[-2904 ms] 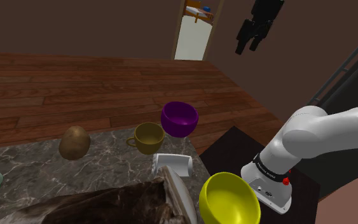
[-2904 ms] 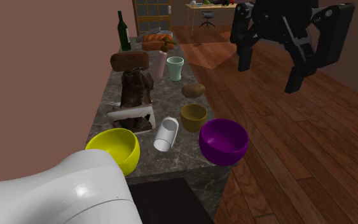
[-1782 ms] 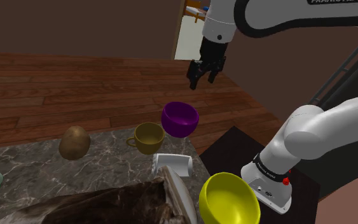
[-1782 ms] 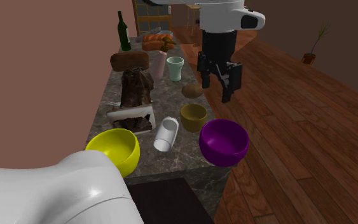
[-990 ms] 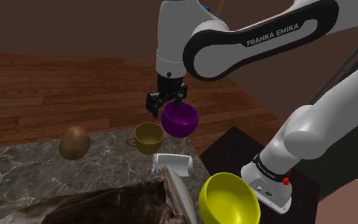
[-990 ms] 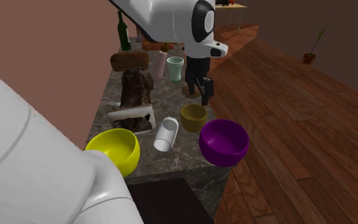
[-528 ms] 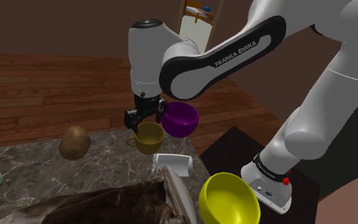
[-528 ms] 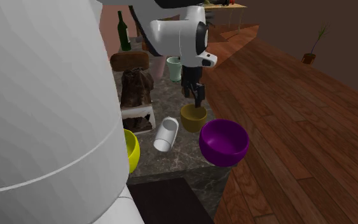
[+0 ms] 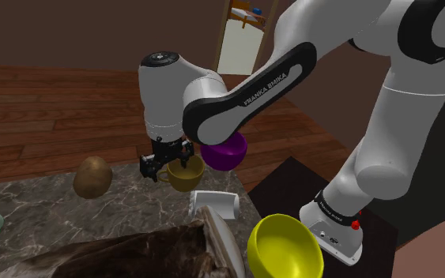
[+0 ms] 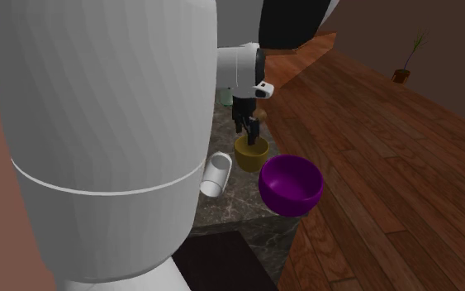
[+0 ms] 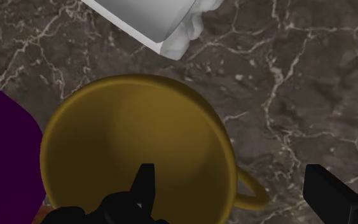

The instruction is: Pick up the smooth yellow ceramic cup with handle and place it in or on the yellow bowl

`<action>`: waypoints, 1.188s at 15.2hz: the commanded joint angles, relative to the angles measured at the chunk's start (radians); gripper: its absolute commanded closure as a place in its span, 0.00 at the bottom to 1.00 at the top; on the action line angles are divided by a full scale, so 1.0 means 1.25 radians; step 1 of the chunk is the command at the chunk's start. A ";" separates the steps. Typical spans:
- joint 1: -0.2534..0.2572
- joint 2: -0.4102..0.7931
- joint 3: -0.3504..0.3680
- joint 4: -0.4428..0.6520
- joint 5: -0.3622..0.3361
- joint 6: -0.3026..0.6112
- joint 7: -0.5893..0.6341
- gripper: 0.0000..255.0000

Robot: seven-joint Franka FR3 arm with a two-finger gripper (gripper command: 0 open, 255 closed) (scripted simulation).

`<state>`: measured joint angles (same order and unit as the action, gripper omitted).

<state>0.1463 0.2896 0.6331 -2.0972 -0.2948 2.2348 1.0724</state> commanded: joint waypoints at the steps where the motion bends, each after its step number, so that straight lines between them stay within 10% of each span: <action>1: 0.003 0.014 -0.006 -0.006 -0.013 0.017 0.008 0.00; 10: 0.006 0.025 -0.012 -0.011 -0.024 0.030 0.014 0.00; 11: 0.006 0.025 -0.012 -0.011 -0.024 0.030 0.014 1.00; 18: 0.006 0.025 -0.012 -0.011 -0.024 0.030 0.014 1.00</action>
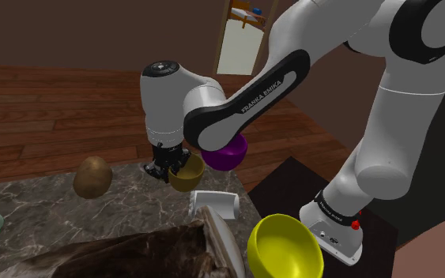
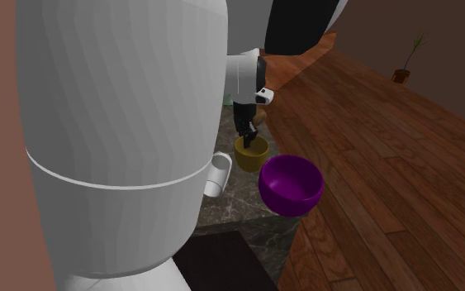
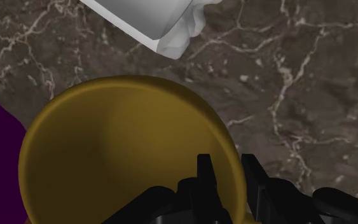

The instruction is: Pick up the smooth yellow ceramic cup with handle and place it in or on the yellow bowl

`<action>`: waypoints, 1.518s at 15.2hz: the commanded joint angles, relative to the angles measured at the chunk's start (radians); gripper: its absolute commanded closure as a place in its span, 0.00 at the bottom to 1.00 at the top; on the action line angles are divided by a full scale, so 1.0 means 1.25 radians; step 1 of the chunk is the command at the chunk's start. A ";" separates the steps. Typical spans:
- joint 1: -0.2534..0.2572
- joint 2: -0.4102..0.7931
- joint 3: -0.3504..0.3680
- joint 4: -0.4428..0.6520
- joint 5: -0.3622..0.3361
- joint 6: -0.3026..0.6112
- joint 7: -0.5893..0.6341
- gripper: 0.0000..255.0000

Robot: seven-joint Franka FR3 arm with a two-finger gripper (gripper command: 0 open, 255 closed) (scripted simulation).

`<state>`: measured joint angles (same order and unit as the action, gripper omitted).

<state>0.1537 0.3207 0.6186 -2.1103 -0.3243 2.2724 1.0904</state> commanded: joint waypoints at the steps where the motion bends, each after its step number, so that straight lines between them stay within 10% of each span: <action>1: 0.000 0.000 0.000 0.000 0.000 0.000 0.000 1.00; 23: -0.038 -0.147 0.044 0.075 0.129 -0.184 -0.095 1.00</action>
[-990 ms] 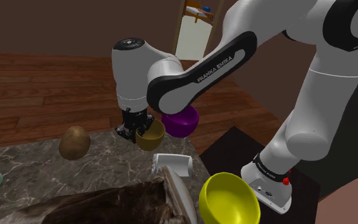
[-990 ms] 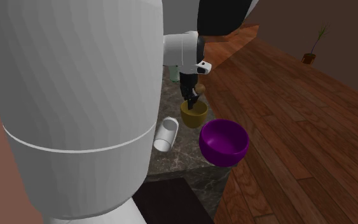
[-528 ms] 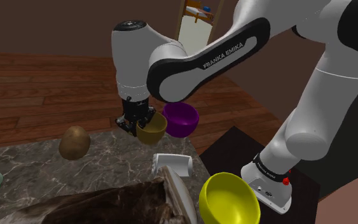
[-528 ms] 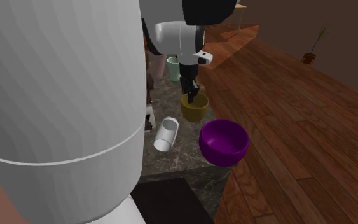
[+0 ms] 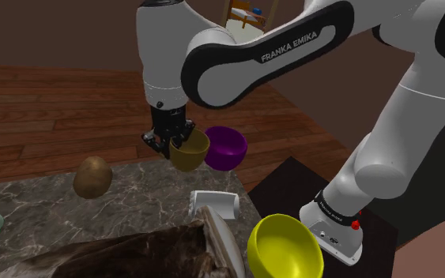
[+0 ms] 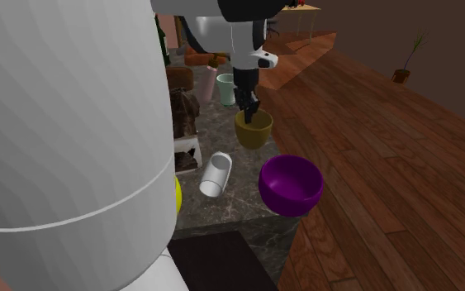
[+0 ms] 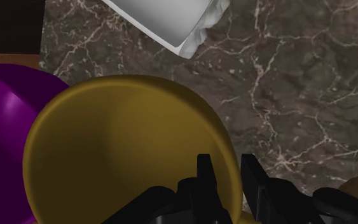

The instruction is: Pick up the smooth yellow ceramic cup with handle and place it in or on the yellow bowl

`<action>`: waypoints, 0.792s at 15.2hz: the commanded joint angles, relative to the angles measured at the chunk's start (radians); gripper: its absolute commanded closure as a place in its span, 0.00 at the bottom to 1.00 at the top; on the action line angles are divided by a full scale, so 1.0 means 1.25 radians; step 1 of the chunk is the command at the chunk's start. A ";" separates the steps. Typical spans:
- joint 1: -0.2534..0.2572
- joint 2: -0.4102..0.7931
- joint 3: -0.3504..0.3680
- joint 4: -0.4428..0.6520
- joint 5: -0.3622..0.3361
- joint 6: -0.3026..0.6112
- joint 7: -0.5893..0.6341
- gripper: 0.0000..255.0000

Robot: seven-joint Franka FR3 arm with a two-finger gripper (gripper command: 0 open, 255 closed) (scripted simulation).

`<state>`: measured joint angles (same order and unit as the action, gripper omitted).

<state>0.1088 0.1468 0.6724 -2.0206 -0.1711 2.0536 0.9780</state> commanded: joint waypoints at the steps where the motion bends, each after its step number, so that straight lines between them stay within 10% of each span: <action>1: -0.003 -0.013 0.002 0.009 0.011 -0.019 -0.009 1.00; 12: -0.010 -0.060 0.005 0.084 0.048 -0.127 -0.039 1.00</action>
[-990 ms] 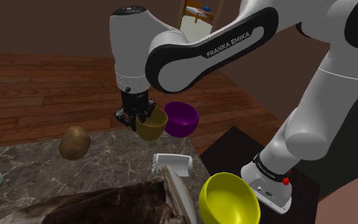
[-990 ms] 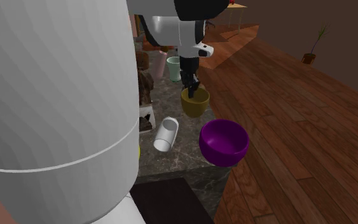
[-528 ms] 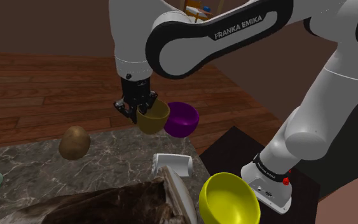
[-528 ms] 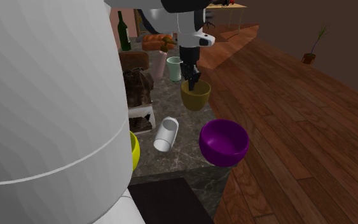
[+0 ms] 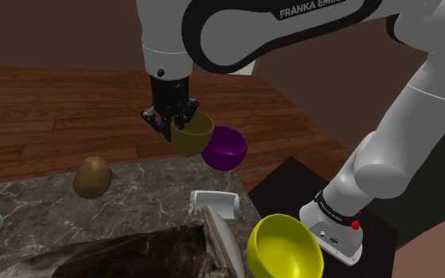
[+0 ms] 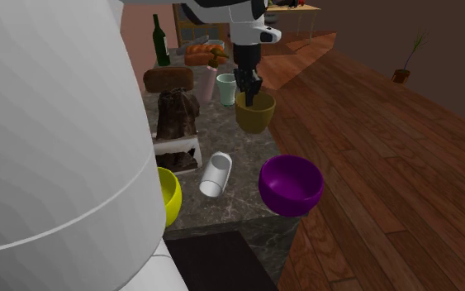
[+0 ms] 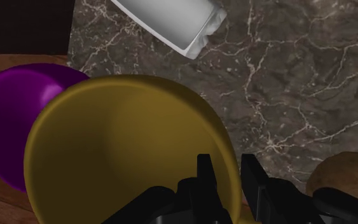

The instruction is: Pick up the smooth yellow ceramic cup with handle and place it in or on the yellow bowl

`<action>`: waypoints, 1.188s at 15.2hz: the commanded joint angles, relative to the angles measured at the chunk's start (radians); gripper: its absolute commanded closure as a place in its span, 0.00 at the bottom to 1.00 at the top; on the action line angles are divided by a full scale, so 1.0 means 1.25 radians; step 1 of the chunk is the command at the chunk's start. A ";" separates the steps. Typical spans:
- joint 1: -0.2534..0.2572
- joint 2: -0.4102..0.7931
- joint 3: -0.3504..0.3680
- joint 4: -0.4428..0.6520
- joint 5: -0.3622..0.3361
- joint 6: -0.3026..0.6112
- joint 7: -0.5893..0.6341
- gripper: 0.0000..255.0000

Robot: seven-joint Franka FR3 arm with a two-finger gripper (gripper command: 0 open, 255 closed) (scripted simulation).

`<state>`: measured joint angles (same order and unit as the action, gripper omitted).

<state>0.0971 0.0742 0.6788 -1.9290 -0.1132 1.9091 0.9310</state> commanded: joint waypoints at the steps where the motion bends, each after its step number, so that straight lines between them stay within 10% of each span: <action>1: -0.001 -0.005 0.000 0.018 0.004 -0.022 -0.004 1.00; 9: 0.012 -0.173 0.009 -0.103 0.117 -0.030 -0.029 1.00; 18: 0.116 -0.439 -0.006 -0.285 0.283 -0.076 -0.033 1.00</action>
<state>0.2235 -0.4352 0.6747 -2.2609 0.2171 1.8244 0.8877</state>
